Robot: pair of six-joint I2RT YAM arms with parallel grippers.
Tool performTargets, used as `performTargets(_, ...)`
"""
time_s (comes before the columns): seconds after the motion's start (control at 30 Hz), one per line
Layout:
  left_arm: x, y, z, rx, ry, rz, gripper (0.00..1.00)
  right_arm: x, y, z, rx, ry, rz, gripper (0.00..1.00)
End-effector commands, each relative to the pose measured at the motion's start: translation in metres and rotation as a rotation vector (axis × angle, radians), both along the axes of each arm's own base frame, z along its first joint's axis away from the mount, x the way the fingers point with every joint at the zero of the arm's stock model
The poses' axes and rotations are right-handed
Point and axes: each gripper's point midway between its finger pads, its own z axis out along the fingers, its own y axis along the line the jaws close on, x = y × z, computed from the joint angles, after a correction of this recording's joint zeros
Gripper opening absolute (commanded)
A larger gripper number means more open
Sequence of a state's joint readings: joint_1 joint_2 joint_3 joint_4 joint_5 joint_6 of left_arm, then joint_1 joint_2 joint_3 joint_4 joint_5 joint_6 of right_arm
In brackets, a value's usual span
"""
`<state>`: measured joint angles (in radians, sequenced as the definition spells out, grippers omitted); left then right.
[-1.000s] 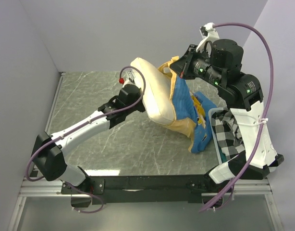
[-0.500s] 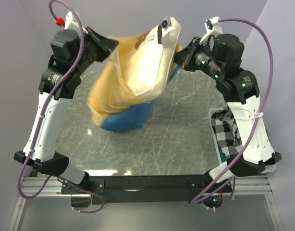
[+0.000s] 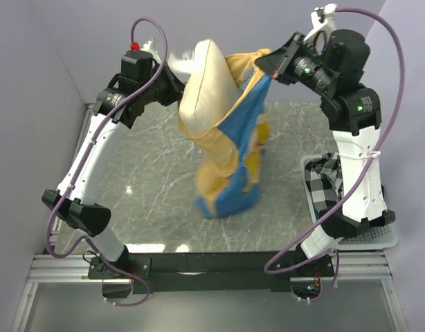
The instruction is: Put the pillow into the pillowcase
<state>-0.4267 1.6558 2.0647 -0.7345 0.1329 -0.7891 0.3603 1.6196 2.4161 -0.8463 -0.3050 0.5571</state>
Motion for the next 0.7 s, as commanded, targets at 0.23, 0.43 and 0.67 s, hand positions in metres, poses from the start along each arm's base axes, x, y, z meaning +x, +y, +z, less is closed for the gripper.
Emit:
performTargets(0.23, -0.011, 0.042, 0.108, -0.194, -0.239, -0.018, 0.01, -0.004, 0.006, 0.016, 0.069, -0.099, 0.060, 0.00)
performTargets(0.43, -0.002, 0.102, 0.148, -0.238, -0.321, 0.104, 0.01, -0.011, 0.002, 0.017, 0.010, -0.130, 0.019, 0.00)
performTargets(0.67, -0.034, 0.157, 0.236, -0.438, -0.540, 0.071, 0.01, -0.012, 0.019, 0.000, 0.013, -0.097, 0.090, 0.00)
